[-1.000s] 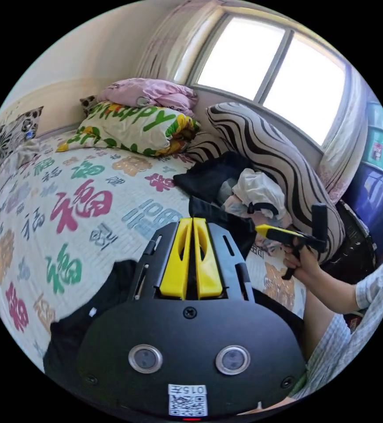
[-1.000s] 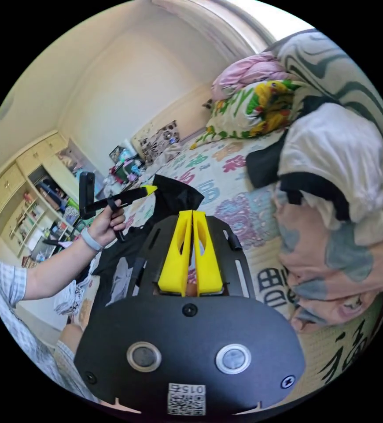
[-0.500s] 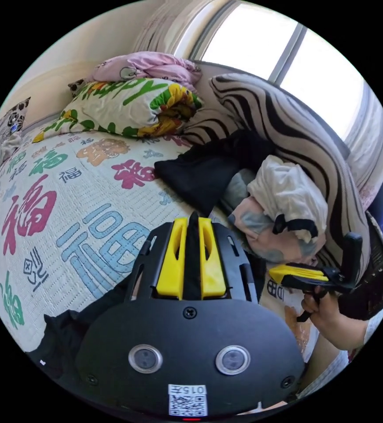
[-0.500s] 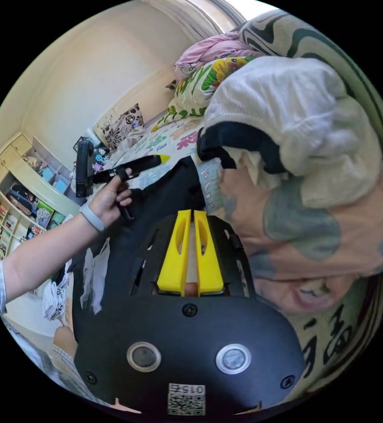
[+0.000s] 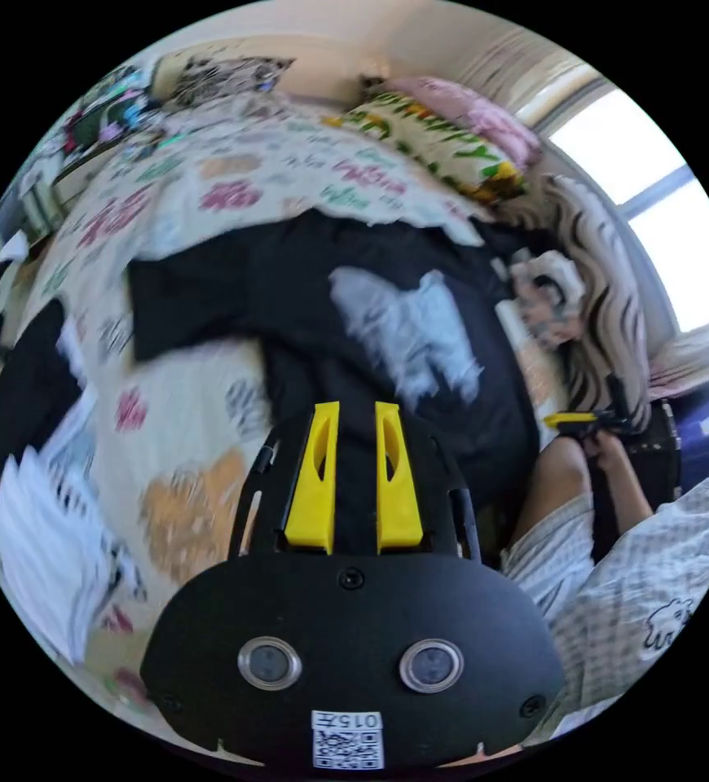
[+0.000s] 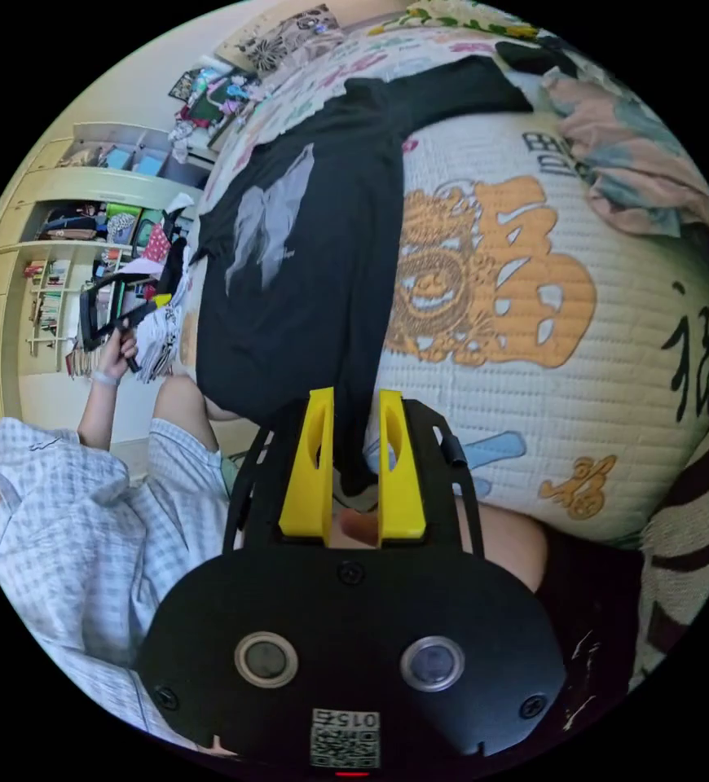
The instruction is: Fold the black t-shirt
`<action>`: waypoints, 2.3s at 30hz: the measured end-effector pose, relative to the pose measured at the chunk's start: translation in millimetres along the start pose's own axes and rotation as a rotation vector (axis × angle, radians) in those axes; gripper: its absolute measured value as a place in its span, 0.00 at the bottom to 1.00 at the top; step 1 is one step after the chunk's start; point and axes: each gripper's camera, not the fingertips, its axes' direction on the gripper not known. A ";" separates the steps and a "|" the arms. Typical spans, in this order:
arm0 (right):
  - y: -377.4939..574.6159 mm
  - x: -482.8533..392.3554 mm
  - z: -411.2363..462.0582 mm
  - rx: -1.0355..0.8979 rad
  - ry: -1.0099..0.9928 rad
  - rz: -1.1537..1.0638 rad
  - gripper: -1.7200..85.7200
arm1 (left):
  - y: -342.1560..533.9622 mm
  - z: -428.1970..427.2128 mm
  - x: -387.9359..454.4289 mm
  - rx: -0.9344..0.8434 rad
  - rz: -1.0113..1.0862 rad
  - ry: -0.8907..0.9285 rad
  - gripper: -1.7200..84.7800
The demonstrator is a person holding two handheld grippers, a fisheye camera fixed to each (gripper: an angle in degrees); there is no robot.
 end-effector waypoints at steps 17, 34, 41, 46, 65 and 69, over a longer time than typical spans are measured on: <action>32.2 -46.2 99.3 -0.154 0.240 0.052 0.04 | 92.2 54.9 20.9 -0.280 -0.048 0.125 0.03; 101.2 -88.8 159.4 -0.093 0.409 0.059 0.02 | 165.6 43.4 81.1 -0.319 -0.021 -0.082 0.03; 169.9 -157.7 126.5 0.386 0.511 -0.001 0.01 | 214.2 -31.9 133.4 0.078 0.038 -0.301 0.02; 220.7 -239.3 120.2 0.827 0.735 -0.164 0.01 | 259.9 -76.9 215.3 0.558 0.153 -0.483 0.02; 114.9 -118.4 78.6 0.864 0.593 0.050 0.09 | -1.9 23.4 395.0 0.482 0.602 -0.126 0.05; 63.4 -68.0 61.4 0.825 0.493 0.101 0.09 | -120.2 75.0 444.4 0.380 0.666 -0.068 0.06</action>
